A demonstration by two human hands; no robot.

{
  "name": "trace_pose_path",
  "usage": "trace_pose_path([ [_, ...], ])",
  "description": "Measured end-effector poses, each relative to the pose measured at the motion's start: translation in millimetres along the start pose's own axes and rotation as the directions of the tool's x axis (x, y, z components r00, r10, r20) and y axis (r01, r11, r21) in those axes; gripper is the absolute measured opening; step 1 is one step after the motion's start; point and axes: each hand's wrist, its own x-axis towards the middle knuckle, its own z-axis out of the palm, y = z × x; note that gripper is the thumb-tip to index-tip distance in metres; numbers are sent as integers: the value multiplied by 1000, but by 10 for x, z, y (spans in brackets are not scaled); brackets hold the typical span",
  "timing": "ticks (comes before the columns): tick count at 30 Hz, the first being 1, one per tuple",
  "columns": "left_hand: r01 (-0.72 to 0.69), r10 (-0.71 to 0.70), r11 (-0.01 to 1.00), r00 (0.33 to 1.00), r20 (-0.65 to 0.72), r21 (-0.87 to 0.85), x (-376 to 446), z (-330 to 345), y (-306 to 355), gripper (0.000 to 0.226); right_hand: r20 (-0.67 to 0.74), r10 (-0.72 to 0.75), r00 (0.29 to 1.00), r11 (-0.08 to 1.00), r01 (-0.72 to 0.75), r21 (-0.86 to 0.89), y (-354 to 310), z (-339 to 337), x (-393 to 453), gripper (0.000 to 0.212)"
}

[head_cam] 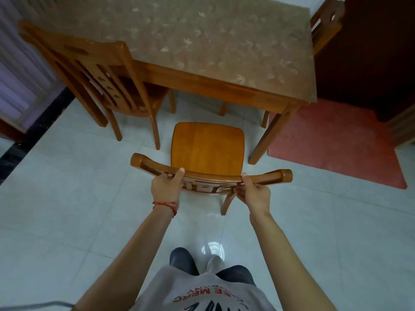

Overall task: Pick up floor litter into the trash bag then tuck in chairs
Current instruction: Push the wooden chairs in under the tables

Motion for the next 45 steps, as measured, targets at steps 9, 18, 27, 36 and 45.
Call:
trace_pose_path([
  [9, -19, 17, 997, 999, -31, -72, 132, -4, 72, 27, -64, -18, 998, 1000, 19, 12, 20, 144, 57, 25],
  [18, 9, -7, 988, 1000, 14, -154, 627, -10, 302, 24, -87, -53, 995, 998, 56, 35, -159, 499, 222, 25],
  [27, 8, -1, 985, 999, 39, -170, 984, 212, 549, 23, -101, -63, 993, 997, 67, 42, -475, 645, 577, 27],
  [36, -15, 18, 985, 1000, 16, -170, 1493, 532, 973, 29, -98, -87, 991, 994, 93, 53, -883, 883, 1094, 27],
  [45, 27, -20, 981, 999, 38, -191, 1911, 840, 1164, 20, -77, -71, 994, 995, 77, 69, -1183, 1070, 1509, 23],
])
